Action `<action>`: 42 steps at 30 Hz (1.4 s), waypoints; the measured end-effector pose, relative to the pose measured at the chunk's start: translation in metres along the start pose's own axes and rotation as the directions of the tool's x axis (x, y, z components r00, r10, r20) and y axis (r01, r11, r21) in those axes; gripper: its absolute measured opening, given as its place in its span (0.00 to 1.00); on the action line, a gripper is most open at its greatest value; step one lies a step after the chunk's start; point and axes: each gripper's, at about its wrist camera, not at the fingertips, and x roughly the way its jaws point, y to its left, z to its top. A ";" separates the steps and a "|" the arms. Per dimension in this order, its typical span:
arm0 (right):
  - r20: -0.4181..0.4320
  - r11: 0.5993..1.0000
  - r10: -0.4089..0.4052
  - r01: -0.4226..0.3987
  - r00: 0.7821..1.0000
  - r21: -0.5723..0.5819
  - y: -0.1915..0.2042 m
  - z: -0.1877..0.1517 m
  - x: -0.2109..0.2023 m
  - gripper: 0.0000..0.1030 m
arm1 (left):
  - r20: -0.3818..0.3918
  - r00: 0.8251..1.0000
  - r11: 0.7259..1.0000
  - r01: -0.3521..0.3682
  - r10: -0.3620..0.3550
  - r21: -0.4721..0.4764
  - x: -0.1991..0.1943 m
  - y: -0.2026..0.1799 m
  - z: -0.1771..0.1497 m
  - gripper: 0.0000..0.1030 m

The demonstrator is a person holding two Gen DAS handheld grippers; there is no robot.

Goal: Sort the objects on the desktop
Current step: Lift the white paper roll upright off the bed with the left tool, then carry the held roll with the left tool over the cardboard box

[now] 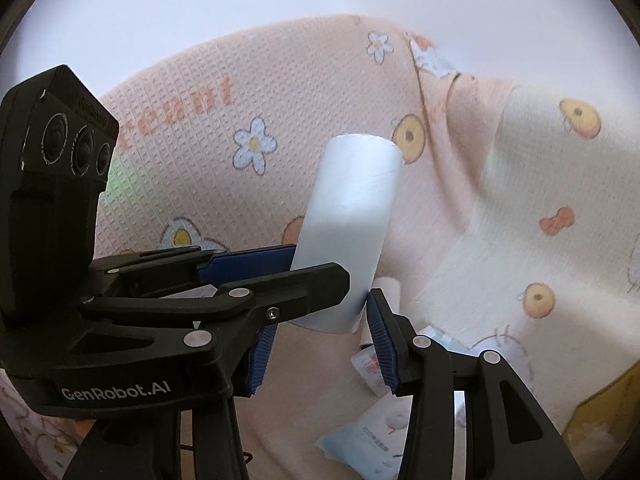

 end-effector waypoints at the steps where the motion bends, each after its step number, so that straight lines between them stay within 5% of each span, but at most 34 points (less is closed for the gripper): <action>1: 0.007 1.000 -0.006 0.007 1.000 -0.008 -0.006 -0.016 0.001 0.41 | 0.007 1.000 1.000 -0.001 0.001 0.009 -0.002 -0.003 0.001 0.39; 13: 0.078 0.994 -0.061 0.068 0.995 -0.084 0.043 0.000 -0.060 0.54 | 0.096 0.995 0.993 -0.001 -0.011 0.117 -0.027 -0.049 0.014 0.39; 27: 0.139 0.980 -0.149 0.165 0.979 -0.115 0.029 0.005 -0.119 0.60 | 0.125 0.991 0.976 0.016 -0.044 0.217 -0.030 -0.115 0.036 0.39; 42: 0.198 0.947 -0.274 0.299 0.941 -0.113 -0.006 0.003 -0.184 0.63 | 0.062 0.982 0.954 0.158 -0.179 0.257 -0.015 -0.191 0.058 0.38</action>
